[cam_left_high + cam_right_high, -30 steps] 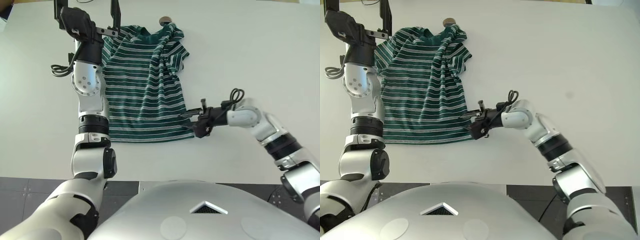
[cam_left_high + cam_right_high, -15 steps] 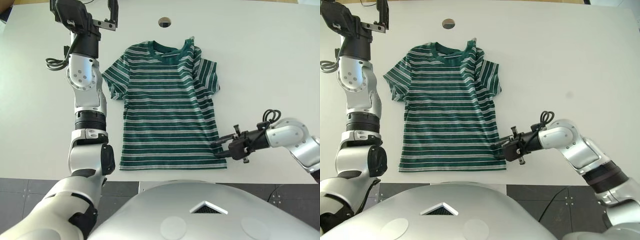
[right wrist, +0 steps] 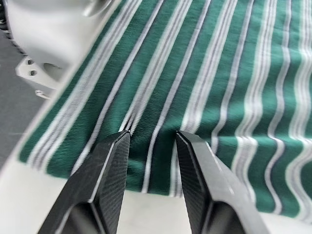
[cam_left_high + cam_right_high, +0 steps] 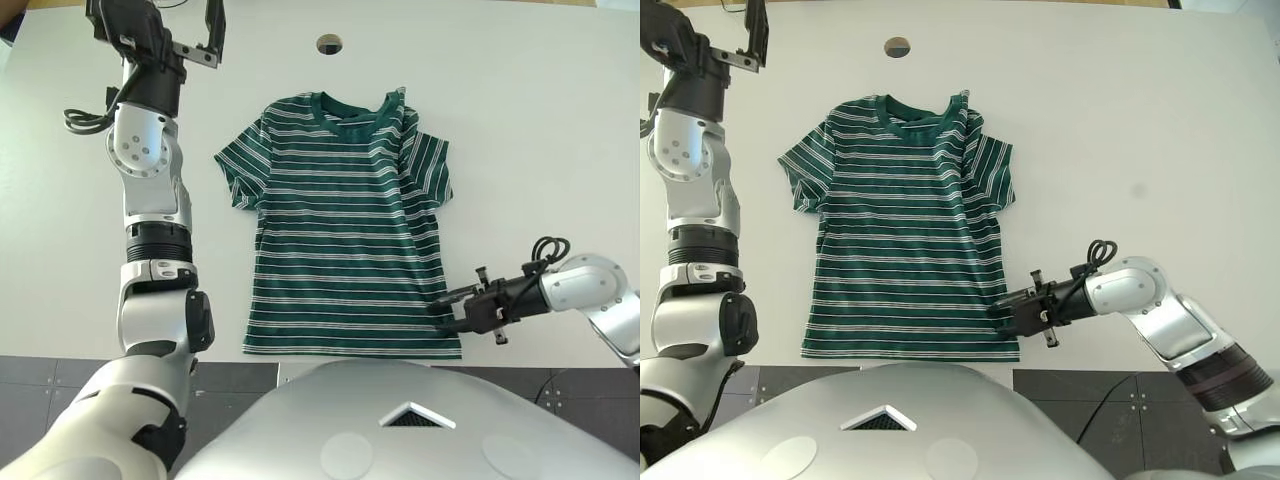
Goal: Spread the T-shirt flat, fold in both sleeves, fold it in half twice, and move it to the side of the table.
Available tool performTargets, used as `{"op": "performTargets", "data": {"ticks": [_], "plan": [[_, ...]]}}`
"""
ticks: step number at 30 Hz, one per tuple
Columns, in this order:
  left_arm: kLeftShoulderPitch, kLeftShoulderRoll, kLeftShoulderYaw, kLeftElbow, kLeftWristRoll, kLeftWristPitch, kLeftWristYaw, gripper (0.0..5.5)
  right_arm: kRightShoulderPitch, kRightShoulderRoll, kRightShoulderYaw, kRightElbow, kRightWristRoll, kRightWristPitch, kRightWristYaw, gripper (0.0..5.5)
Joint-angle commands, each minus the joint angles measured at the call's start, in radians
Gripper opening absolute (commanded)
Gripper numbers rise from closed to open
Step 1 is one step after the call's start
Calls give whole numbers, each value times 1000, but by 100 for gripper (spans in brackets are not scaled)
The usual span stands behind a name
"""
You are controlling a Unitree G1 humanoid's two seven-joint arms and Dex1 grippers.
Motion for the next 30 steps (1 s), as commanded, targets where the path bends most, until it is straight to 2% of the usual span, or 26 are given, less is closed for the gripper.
{"op": "performTargets", "data": {"ticks": [1,3,6,9,13,18,24,30], "plan": [[122,42,-38,-114,-99,185,-196,548,-74,67,-142,-98,319,126,21,174],[192,71,-31,-184,-143,287,-261,548,-85,104,-197,-107,454,182,30,174],[274,125,-5,-252,-202,472,-315,548,-98,154,-226,-60,451,195,15,174],[341,168,25,-331,-235,561,-346,548,-194,251,-223,142,272,216,-170,174],[374,184,59,-405,-259,588,-366,548,-321,393,-164,417,9,134,-366,174],[395,182,62,-479,-280,603,-399,548,-463,527,-116,703,-184,49,-514,174],[397,173,73,-531,-282,651,-354,548,-557,483,19,1031,-498,-100,-639,174],[418,169,53,-555,-262,717,-312,548,-577,391,-25,1131,-518,-155,-678,174]]}}
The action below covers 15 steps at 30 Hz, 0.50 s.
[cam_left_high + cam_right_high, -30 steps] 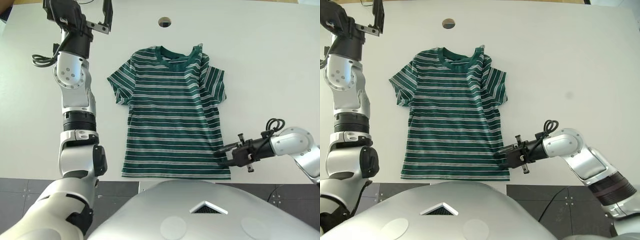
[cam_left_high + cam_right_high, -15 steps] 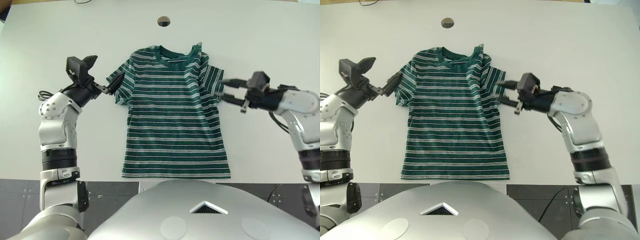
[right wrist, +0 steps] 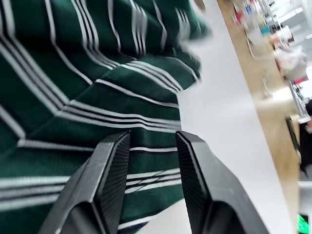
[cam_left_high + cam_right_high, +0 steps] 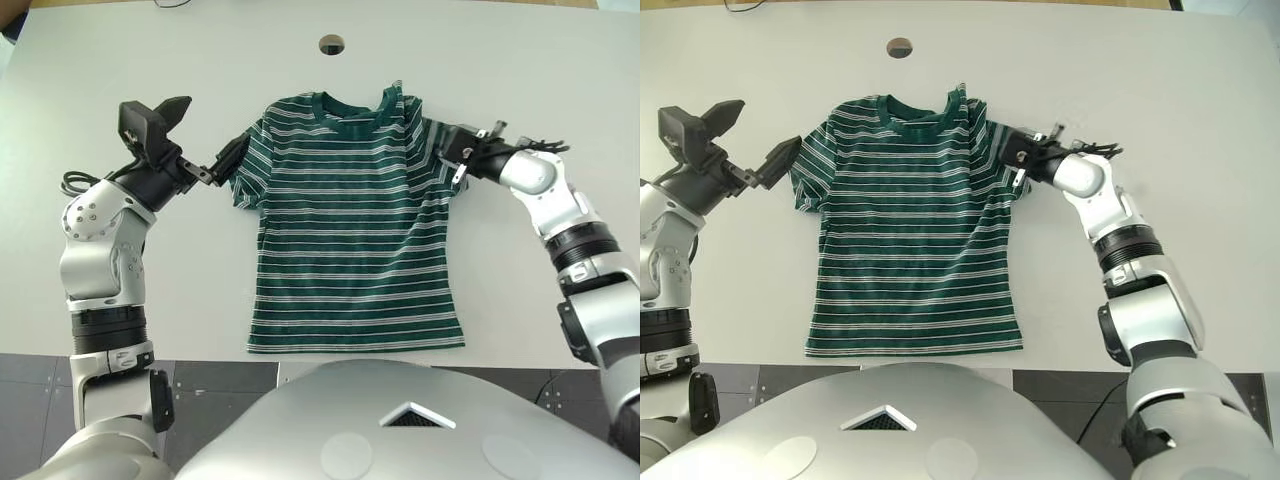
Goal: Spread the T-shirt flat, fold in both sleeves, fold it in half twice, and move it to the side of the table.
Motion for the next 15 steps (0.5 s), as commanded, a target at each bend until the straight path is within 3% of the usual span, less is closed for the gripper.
{"op": "performTargets", "data": {"ticks": [1,11,15], "plan": [[16,-5,-15,-12,19,40,19,548,45,-63,-18,59,-27,12,24,174],[-27,-99,-66,160,25,146,67,548,56,-18,-96,-97,49,-178,11,174],[-90,-143,-9,283,-59,230,50,548,65,-8,-136,-192,74,-209,4,174]]}}
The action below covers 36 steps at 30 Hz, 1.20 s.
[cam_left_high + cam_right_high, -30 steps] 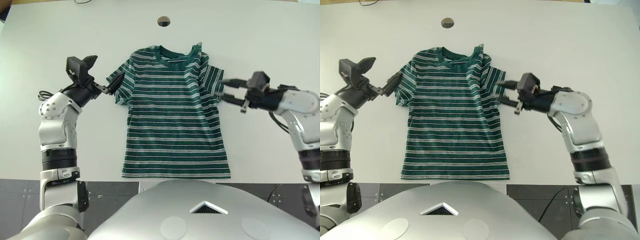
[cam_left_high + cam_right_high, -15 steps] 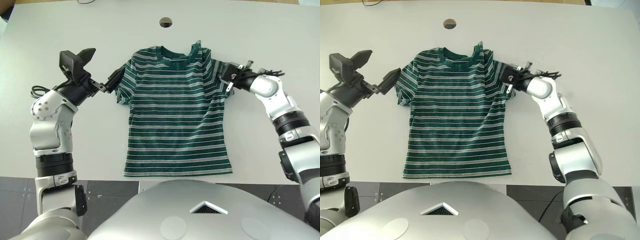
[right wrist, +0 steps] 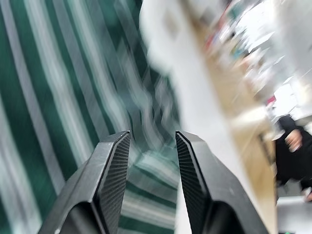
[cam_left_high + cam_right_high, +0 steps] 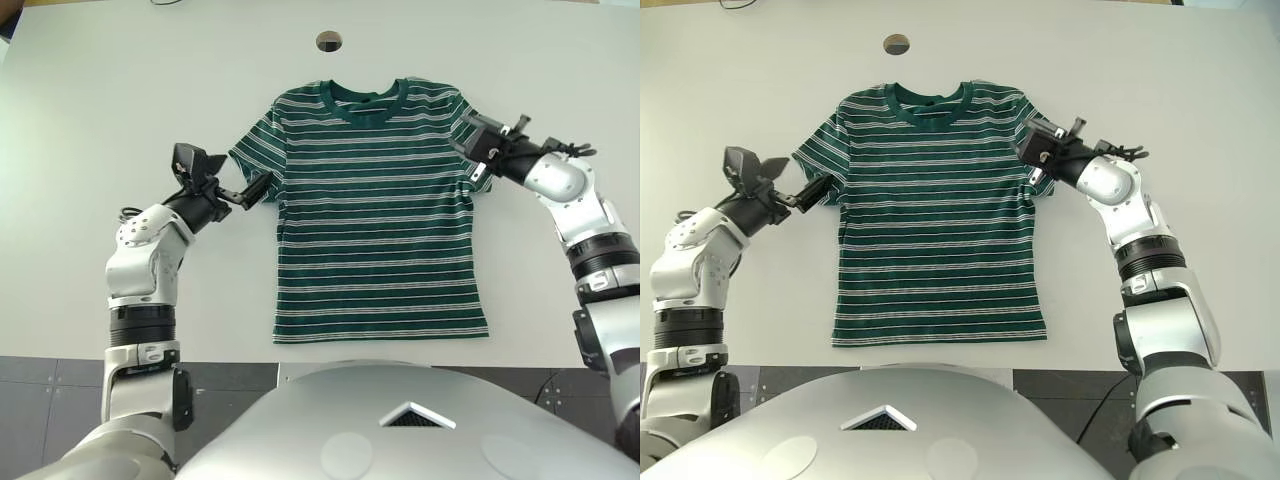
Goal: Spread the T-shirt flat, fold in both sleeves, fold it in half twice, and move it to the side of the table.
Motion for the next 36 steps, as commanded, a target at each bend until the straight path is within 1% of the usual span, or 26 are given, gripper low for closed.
{"op": "performTargets", "data": {"ticks": [1,6,8,11,12,14,18,20,22,24,29,31,32,34,35,36], "plan": [[-78,-26,72,129,-74,78,-5,548,12,1,-38,-87,19,-13,-4,174],[-161,-41,121,331,-62,38,39,548,64,-6,-54,-236,35,9,33,174],[-178,-43,131,373,-56,15,46,548,78,-10,-60,-281,41,25,47,174],[-183,-42,110,391,-40,10,37,548,87,-15,-75,-324,51,44,61,174],[-178,-41,92,390,-25,4,31,523,89,-16,-82,-341,56,51,65,174],[-161,-30,43,377,29,-23,19,493,90,-20,-95,-372,65,66,72,174],[-148,-6,-19,368,113,-54,20,438,88,-19,-113,-405,76,90,83,174],[-148,9,-41,365,150,-63,29,395,88,-14,-114,-414,78,99,85,174],[-151,22,-53,367,176,-64,43,361,90,-7,-111,-419,79,108,85,174],[-154,29,-56,373,191,-59,52,341,91,0,-108,-421,81,115,84,174],[-150,35,-59,372,202,-57,51,255,95,6,-106,-418,81,119,82,174],[-142,37,-67,351,205,-63,40,223,98,7,-107,-417,80,118,80,174],[-138,37,-69,341,204,-68,34,219,99,7,-107,-416,79,118,78,174],[-129,36,-71,315,199,-67,23,187,100,7,-109,-413,79,117,77,174],[-124,35,-70,299,194,-65,20,162,100,7,-109,-412,79,117,76,174],[-119,31,-68,280,187,-62,14,157,99,6,-111,-409,79,116,76,174]]}}
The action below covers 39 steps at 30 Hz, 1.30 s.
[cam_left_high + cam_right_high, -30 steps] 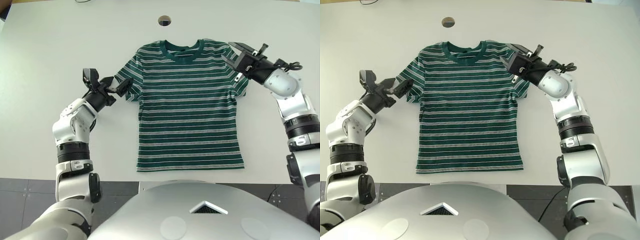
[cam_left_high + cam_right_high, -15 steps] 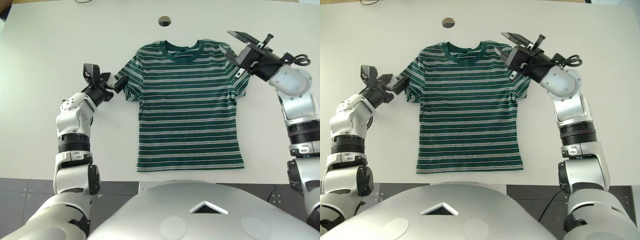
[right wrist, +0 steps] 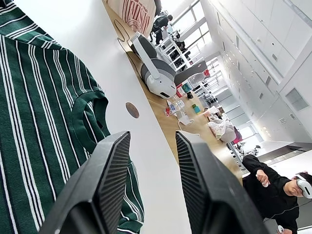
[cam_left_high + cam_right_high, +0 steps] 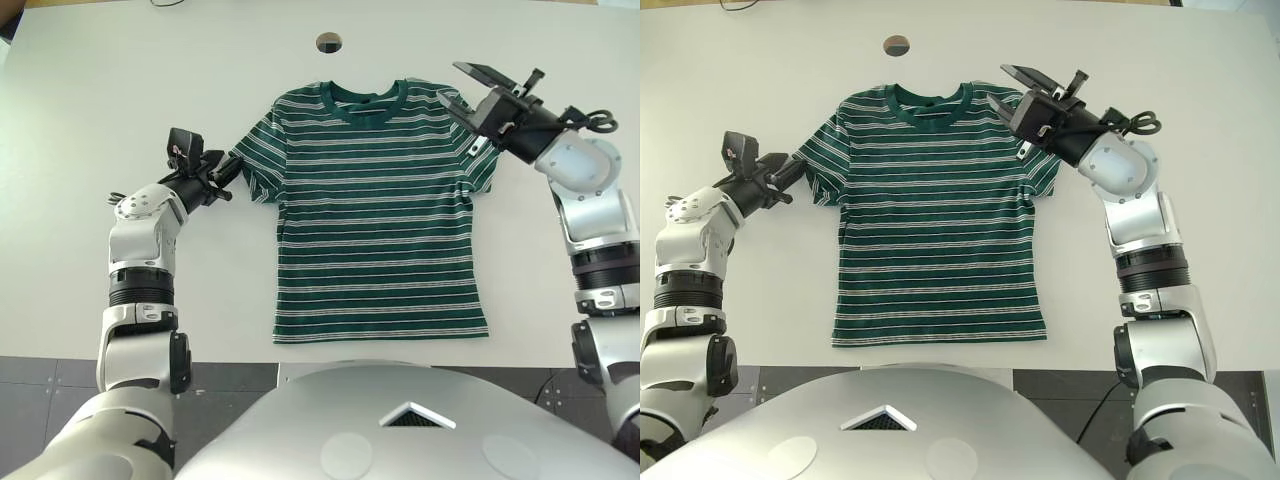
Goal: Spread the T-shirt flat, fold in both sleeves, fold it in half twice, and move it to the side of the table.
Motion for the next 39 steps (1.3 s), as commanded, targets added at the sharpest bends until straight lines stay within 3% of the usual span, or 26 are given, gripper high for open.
{"op": "performTargets", "data": {"ticks": [1,10,18,27,39], "plan": [[59,-14,-24,-27,4,48,-25,145,-2,3,-10,3,1,8,2,174],[31,-36,-18,10,-6,40,-34,13,9,1,-14,6,3,11,-1,174],[-5,-35,36,29,-38,26,-18,13,6,7,-10,16,1,8,-2,174],[-1,-5,98,-176,-157,174,-81,13,-8,15,-7,33,-2,3,-4,174],[-4,-72,69,-383,-259,319,-58,13,-7,14,-14,32,3,3,-1,174]]}}
